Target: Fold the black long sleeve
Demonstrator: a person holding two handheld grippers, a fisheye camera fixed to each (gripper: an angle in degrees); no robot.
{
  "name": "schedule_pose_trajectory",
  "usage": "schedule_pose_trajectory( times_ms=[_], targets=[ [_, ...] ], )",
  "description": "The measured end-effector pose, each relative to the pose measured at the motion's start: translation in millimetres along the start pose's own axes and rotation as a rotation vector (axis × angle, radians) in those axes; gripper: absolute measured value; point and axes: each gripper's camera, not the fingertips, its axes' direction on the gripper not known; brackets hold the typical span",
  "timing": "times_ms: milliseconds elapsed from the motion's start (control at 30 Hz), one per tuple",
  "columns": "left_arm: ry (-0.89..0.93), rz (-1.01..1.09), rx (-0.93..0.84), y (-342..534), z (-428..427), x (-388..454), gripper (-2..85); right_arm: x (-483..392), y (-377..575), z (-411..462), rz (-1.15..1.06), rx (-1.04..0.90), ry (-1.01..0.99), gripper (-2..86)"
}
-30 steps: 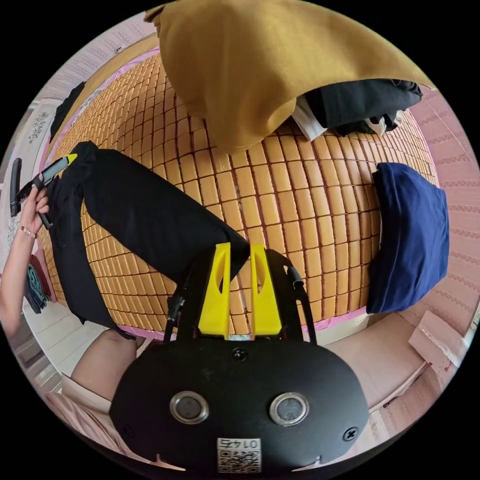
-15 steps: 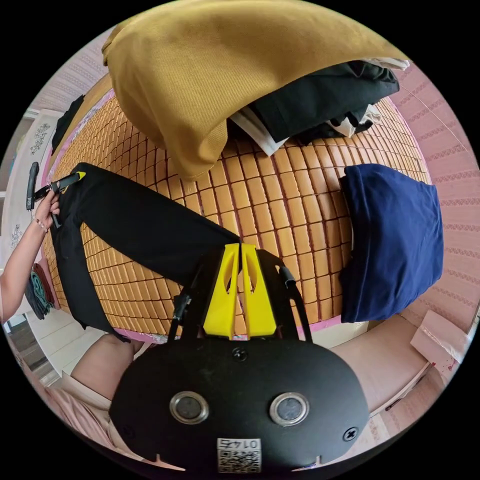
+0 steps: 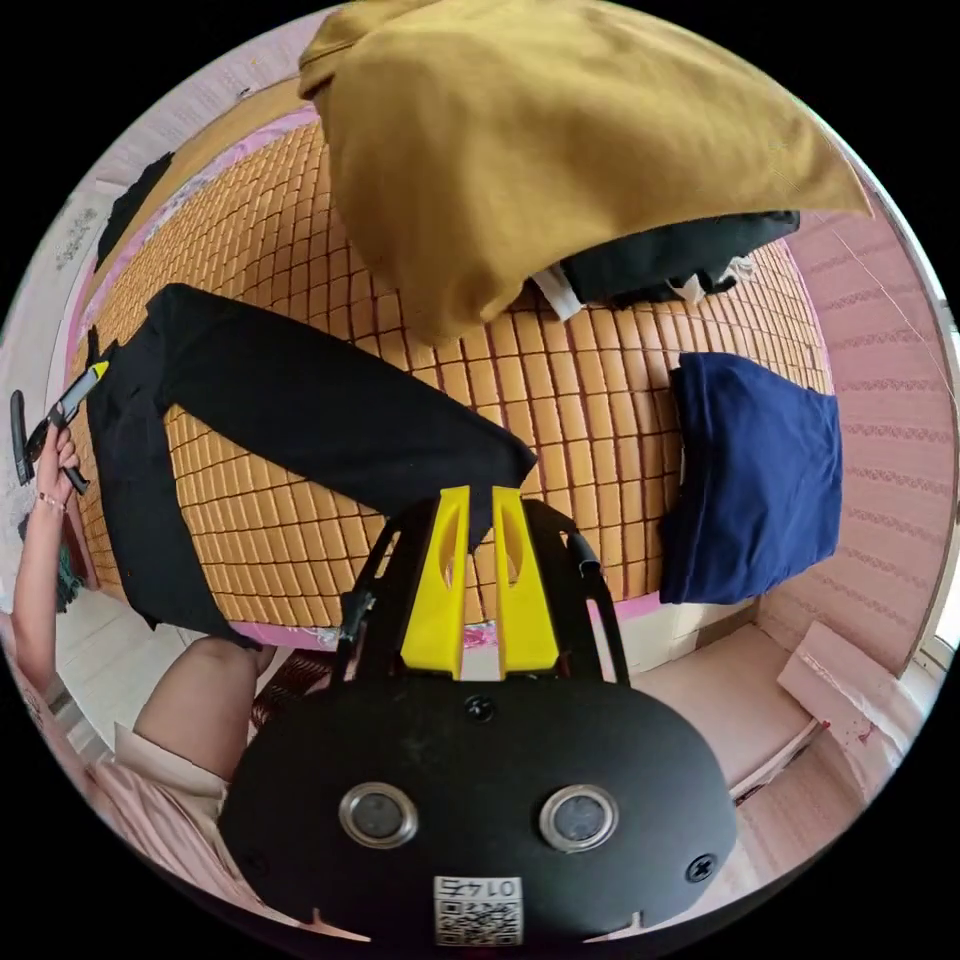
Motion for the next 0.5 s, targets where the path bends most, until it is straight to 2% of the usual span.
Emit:
schedule_pose_trajectory(
  times_ms=[133, 200, 233, 300, 367, 500],
  targets=[
    [-0.174, -0.195, 0.017, 88, -82, -68, 0.7, -110, -27, -1, -0.298, 0.040, -0.062, 4.5],
    [-0.236, -0.262, 0.002, 123, -107, -95, 1.4, -205, -61, 1, -0.509, 0.122, -0.154, 4.3],
    [-0.252, -0.304, -0.022, 146, -119, -112, 2.5, -232, -70, 2, -0.553, 0.147, -0.196, 4.2],
    [-0.235, -0.362, -0.042, 176, -133, -134, 3.6, -351, -103, 4, -0.743, 0.206, -0.385, 4.8],
    [-0.214, -0.373, -0.037, 200, -149, -147, 3.9, -447, -120, 5, -0.881, 0.234, -0.437, 5.8],
    [-0.174, -0.357, -0.041, 237, -171, -171, 4.4, -646, -147, 25, -1.101, 0.287, -0.329, 7.0]
  ],
)
